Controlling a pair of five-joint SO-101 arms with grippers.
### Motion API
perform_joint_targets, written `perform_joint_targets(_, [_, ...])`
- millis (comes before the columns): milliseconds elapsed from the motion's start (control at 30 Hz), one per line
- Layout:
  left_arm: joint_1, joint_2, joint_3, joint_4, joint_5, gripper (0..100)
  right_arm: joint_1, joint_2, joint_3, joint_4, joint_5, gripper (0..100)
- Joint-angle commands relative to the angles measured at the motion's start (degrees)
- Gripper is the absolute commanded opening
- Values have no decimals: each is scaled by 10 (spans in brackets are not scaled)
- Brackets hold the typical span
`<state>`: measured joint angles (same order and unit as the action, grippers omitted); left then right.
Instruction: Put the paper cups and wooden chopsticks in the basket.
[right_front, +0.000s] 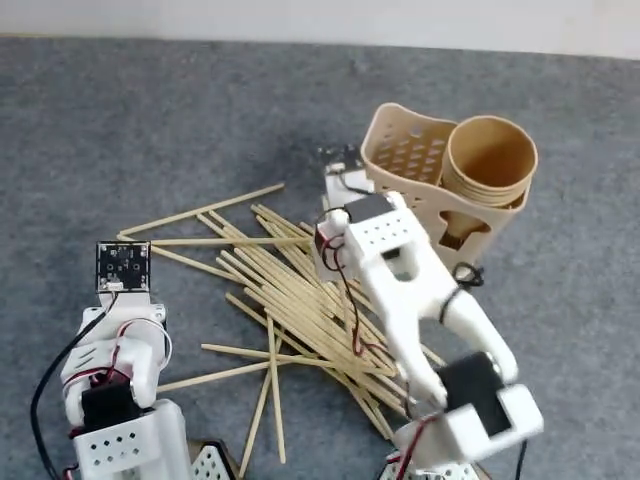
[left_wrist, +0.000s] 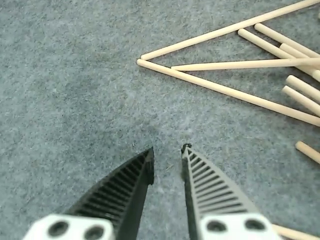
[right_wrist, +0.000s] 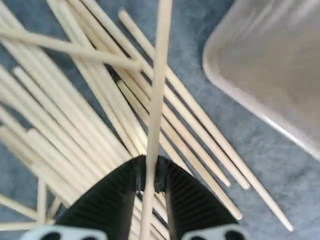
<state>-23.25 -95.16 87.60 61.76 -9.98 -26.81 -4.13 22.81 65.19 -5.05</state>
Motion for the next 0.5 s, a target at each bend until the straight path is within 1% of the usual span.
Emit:
perform_joint_targets(0, [-4,-5,-3,4,2,109,11,-101,22,0,-5,6])
perform_joint_targets(333, [-5,-6,-3,2,2,109,5,-287,87,0,-9,6])
perform_joint_targets(467, [-5,-6,-3,0,2,109,-38,-358,114,-1,-9,6])
